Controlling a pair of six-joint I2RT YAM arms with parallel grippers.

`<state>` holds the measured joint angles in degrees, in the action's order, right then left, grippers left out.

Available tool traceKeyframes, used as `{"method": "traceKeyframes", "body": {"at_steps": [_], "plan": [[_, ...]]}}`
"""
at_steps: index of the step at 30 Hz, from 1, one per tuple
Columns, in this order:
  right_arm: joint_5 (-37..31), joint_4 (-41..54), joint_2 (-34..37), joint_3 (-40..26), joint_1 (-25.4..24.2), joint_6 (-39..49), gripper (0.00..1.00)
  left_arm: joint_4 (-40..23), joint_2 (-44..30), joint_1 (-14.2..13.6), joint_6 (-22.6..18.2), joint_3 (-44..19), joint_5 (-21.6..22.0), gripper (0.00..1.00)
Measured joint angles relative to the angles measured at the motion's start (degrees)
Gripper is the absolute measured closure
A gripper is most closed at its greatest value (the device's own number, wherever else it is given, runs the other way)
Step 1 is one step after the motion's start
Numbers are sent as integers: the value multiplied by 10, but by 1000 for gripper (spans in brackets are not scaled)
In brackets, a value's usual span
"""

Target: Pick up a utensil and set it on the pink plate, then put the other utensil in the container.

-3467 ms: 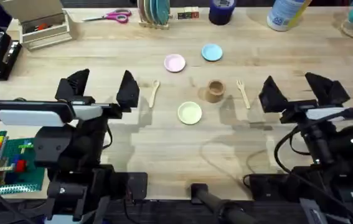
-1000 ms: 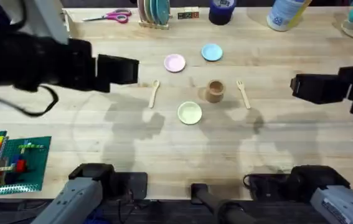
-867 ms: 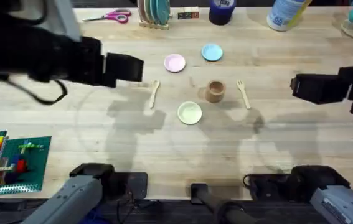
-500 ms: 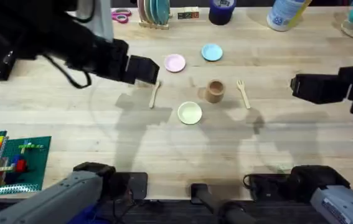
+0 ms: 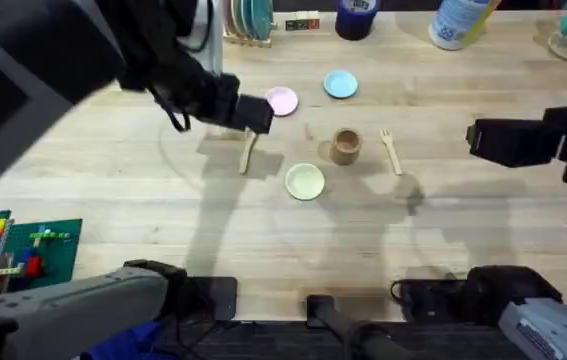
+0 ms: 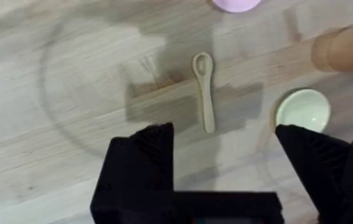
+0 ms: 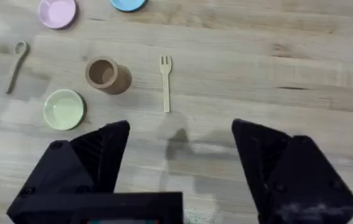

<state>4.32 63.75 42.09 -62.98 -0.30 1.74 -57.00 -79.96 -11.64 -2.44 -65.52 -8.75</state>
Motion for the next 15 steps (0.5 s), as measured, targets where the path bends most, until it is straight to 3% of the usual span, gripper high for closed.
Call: {"method": "traceKeyframes", "body": {"at_steps": [6,15], "plan": [[0,0,0,0,0,0,3,50,0,0,8,70,0,5],[0,0,0,0,0,0,3,85,-26,-8,17,77,14,5]]}}
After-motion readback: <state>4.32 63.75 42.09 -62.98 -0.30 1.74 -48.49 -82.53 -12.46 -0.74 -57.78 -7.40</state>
